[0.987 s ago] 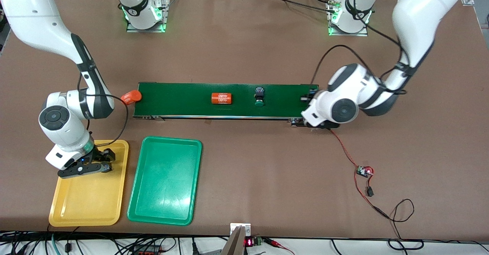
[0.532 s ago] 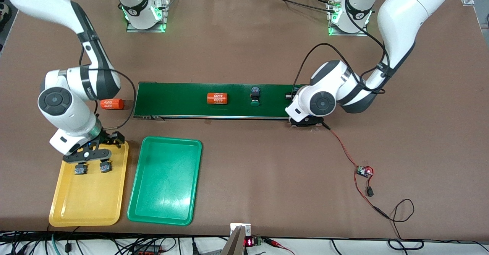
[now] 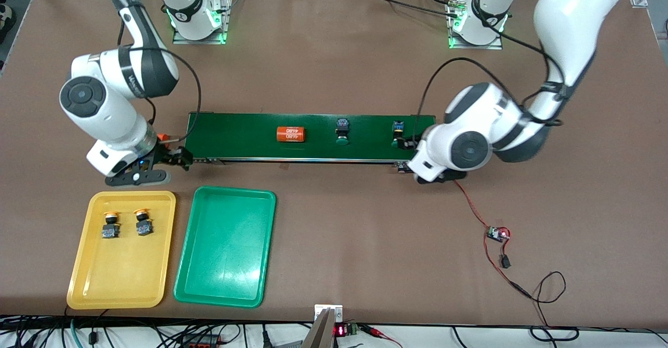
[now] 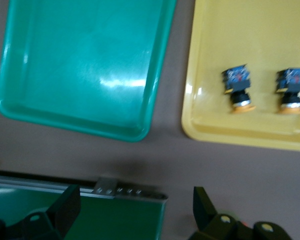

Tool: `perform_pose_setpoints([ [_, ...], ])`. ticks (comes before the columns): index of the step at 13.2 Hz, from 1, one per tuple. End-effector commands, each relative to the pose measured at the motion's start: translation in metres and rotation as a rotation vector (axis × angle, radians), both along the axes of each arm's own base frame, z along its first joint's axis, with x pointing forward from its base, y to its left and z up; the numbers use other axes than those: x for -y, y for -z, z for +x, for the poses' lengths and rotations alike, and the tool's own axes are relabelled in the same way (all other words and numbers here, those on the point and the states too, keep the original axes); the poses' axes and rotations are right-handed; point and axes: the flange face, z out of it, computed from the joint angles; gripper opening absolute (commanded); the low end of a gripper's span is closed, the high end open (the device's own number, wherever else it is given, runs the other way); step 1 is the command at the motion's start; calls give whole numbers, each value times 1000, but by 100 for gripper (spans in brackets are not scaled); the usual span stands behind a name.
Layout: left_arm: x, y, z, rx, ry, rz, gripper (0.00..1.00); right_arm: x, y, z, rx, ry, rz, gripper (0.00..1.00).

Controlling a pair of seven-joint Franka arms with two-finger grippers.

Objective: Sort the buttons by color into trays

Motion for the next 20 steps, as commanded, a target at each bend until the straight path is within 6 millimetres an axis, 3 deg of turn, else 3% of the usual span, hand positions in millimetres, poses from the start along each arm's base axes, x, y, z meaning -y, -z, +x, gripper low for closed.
perform_pose_setpoints([
  [1, -55, -38, 29, 34, -26, -31, 100, -20, -12, -37, -32, 38, 25, 100],
  [3, -86, -63, 37, 93, 30, -56, 100, -47, -17, -59, -41, 53, 26, 100],
  [5, -116, -82, 42, 147, 101, -46, 100, -86, -16, -88, -47, 101, 21, 100],
  [8, -159, -112, 39, 187, 192, -54, 100, -139, -17, -115, -41, 164, 29, 100],
  [10, -186, -137, 34, 226, 261, -88, 100, -155, -18, -122, -37, 151, 36, 100],
  [13, -220, -172, 6, 309, 271, -89, 100, -185, -14, -137, -40, 152, 50, 100],
  [14, -221, -179, -6, 360, 289, -79, 100, -194, -12, -141, -41, 145, 57, 100],
  [16, -209, -195, -32, 437, 300, -57, 100, -229, -2, -153, -52, 176, 79, 100],
  [18, -203, -227, -61, 485, 315, -45, 100, -251, 4, -153, -59, 189, 101, 100],
  [19, -207, -239, -68, 515, 308, -39, 100, -257, 7, -153, -61, 178, 102, 100],
  [20, -200, -245, -68, 528, 325, -43, 100, -263, 10, -154, -63, 179, 99, 100],
])
